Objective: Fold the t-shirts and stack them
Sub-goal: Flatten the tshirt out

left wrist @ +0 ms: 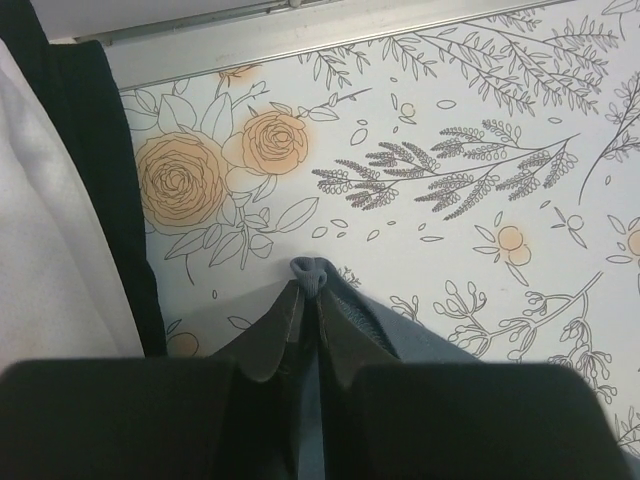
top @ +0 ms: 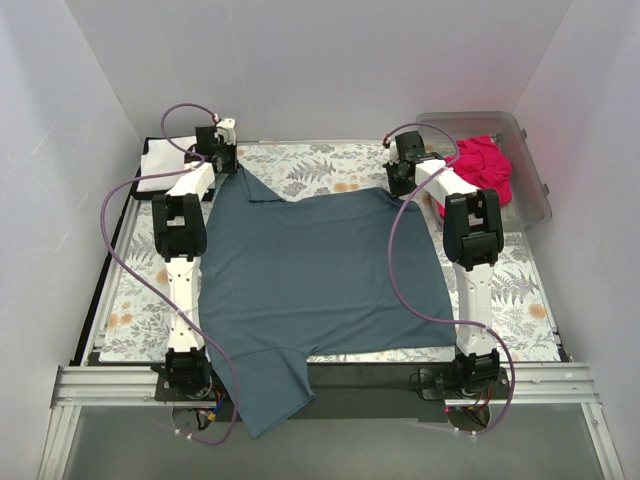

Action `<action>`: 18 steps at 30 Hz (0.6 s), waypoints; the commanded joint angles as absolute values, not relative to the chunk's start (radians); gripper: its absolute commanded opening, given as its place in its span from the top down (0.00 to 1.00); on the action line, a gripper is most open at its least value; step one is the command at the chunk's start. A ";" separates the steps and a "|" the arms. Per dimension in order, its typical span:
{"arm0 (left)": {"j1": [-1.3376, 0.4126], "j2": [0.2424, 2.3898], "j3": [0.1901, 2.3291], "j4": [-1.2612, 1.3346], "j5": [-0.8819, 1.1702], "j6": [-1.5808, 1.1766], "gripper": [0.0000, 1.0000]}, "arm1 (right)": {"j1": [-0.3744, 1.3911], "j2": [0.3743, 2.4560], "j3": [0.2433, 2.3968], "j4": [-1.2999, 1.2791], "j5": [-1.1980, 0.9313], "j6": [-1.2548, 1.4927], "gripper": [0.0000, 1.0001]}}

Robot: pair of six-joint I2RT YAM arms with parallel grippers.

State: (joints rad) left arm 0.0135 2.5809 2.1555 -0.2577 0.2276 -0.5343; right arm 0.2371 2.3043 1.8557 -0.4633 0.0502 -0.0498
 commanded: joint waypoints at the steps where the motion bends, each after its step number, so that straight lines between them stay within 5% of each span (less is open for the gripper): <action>1: 0.014 2.557 2.180 -0.258 0.222 -0.535 1.00 | 0.239 2.237 1.865 -0.466 0.081 -0.094 0.99; 18: 0.049 1.978 1.698 -0.178 0.336 -0.476 1.00 | 0.224 2.059 1.752 -0.428 0.089 -0.245 0.99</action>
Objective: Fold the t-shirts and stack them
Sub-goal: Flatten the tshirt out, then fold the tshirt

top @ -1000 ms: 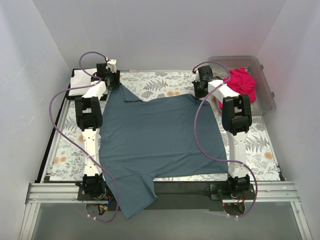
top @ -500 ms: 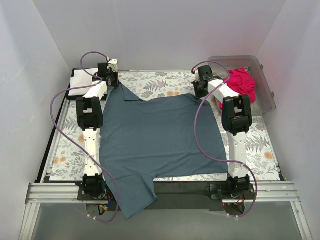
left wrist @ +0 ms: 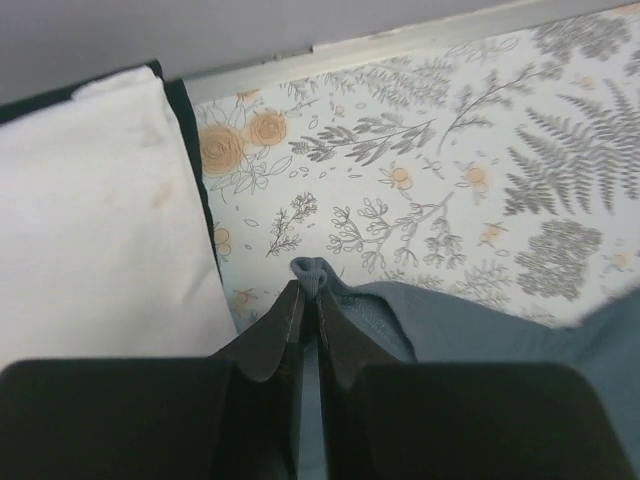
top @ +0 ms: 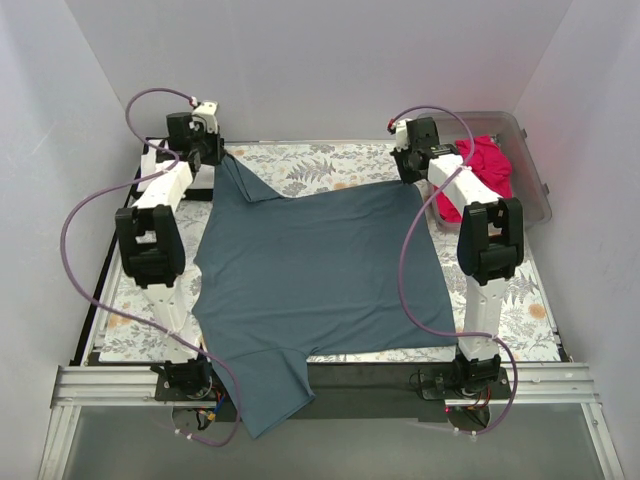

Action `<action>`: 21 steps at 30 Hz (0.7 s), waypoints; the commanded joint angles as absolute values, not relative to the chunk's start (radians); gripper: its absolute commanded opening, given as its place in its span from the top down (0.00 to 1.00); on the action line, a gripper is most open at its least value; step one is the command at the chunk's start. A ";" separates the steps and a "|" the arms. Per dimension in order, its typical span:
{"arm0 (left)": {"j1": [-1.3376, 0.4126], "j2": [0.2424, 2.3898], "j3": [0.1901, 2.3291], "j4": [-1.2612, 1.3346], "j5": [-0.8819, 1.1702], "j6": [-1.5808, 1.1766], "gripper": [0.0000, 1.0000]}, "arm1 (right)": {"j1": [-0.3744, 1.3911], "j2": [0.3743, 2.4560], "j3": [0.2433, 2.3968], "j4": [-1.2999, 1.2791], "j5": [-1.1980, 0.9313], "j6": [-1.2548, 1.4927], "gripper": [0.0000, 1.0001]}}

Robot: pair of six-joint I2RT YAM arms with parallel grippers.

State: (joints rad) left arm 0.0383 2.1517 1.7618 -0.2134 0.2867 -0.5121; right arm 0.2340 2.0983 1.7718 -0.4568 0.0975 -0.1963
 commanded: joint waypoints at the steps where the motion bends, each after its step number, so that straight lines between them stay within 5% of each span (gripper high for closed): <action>1: 0.049 1.953 1.669 -0.178 0.340 -0.469 1.00 | 0.221 2.056 1.749 -0.429 0.084 -0.250 0.99; 21: 0.063 1.361 1.244 -0.345 0.403 -0.471 1.00 | 0.181 1.936 1.631 -0.425 -0.077 -0.362 0.99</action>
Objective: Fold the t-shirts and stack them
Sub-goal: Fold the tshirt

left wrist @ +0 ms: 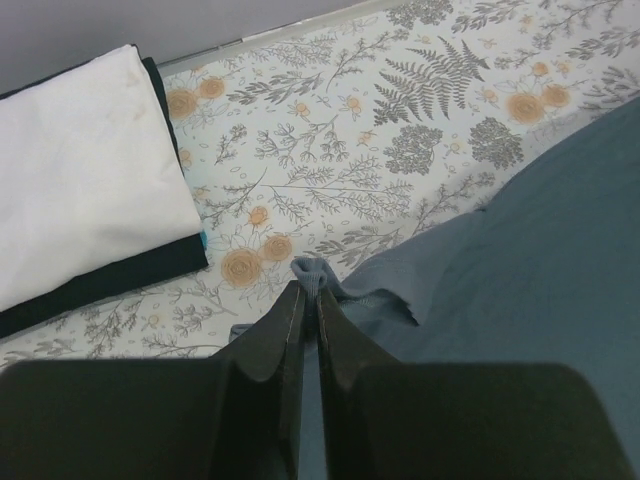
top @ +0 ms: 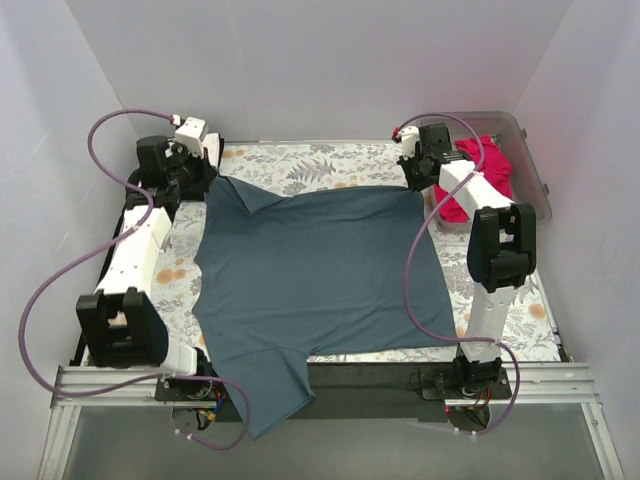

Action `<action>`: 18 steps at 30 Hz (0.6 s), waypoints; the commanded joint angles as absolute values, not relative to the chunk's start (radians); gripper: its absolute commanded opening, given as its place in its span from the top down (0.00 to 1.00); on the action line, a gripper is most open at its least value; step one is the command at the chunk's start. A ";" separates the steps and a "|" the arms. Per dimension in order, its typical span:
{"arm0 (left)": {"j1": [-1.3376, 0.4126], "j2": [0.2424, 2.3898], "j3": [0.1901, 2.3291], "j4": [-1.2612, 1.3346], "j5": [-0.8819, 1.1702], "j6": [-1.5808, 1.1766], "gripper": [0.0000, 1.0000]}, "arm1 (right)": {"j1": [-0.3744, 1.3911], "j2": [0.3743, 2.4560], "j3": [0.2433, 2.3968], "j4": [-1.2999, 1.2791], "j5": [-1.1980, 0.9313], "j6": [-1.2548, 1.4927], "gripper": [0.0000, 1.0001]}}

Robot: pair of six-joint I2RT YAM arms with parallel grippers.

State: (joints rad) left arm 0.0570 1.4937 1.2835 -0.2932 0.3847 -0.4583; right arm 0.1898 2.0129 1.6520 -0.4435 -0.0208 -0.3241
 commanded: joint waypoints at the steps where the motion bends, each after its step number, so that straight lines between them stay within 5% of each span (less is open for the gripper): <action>1: 0.063 1.342 1.229 -0.359 0.396 -0.466 1.00 | 0.181 1.928 1.625 -0.423 -0.083 -0.367 0.99; 18: 0.063 1.039 1.046 -0.684 0.400 -0.345 1.00 | 0.152 1.789 1.451 -0.425 -0.167 -0.512 0.99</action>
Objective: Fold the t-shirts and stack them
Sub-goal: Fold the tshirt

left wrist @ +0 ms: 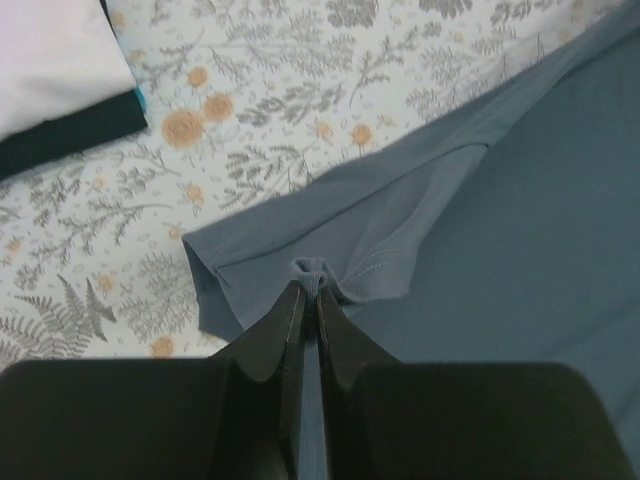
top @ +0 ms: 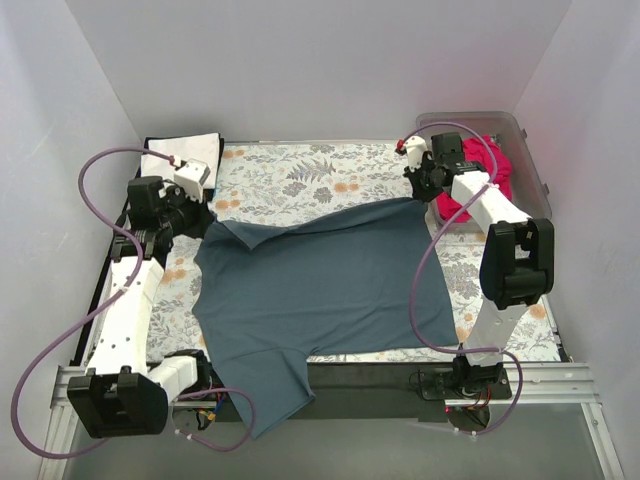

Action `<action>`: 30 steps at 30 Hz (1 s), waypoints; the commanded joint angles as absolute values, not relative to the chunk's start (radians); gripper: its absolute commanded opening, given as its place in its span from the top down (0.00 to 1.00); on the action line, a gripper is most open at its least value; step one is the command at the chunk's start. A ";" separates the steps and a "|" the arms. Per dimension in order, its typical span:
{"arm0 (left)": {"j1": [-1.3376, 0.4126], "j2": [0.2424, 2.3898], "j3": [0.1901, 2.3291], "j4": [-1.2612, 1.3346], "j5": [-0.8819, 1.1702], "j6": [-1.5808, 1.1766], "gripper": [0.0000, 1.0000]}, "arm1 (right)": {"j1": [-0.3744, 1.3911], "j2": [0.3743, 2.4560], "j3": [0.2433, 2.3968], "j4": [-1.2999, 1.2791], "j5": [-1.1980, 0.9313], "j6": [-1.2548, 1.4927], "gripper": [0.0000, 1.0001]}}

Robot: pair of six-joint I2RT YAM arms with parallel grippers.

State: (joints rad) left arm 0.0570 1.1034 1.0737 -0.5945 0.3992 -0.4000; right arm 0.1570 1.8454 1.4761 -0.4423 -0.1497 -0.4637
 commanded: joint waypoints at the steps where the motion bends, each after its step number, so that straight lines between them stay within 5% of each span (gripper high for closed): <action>1: 0.064 1.028 1.037 -0.698 0.408 -0.325 1.00 | 0.152 1.787 1.444 -0.426 -0.163 -0.517 0.99; 30: 0.063 1.011 0.742 -0.891 0.371 -0.074 1.00 | 0.150 1.741 1.203 -0.475 -0.158 -0.687 0.99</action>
State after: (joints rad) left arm 0.0574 1.0241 0.7204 -0.8318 0.3431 -0.1268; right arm 0.1574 1.8004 1.2102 -0.4614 -0.1635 -0.6575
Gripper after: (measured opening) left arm 0.040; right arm 0.023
